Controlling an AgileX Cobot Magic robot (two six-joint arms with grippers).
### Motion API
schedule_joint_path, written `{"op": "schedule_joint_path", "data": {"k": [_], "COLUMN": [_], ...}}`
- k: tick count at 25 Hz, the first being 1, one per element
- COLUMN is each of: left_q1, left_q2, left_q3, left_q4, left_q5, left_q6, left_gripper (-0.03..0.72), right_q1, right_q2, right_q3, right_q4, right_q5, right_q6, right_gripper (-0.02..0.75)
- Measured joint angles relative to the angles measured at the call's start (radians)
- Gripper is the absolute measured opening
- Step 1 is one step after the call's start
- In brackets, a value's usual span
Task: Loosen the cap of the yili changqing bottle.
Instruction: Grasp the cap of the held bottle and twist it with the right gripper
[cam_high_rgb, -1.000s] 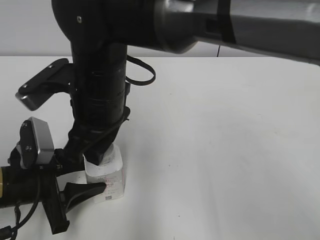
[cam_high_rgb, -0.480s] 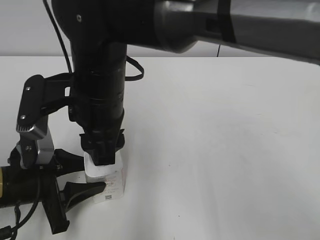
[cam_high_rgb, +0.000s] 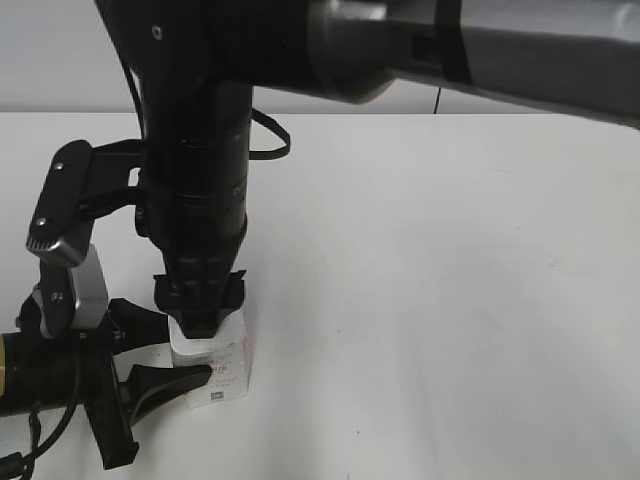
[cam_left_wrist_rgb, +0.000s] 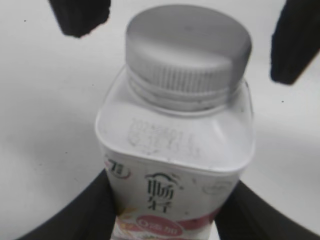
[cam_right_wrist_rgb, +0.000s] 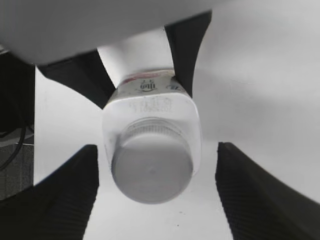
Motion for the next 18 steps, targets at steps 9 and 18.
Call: {"op": "schedule_joint_path", "data": {"k": [9, 18], "left_q1": [0.0, 0.0], "left_q2": [0.0, 0.0], "left_q3": [0.0, 0.0], "left_q4": [0.001, 0.002], "left_q5": [0.0, 0.0], "left_q6": [0.0, 0.0], "left_gripper": [0.363, 0.363], "right_q1": [0.0, 0.0], "right_q2": [-0.05, -0.1], "right_q3": [0.0, -0.001], "right_q4": [0.001, 0.006], "right_q5": [0.0, 0.0], "right_q6": [0.224, 1.002], "right_gripper": [0.577, 0.577]}}
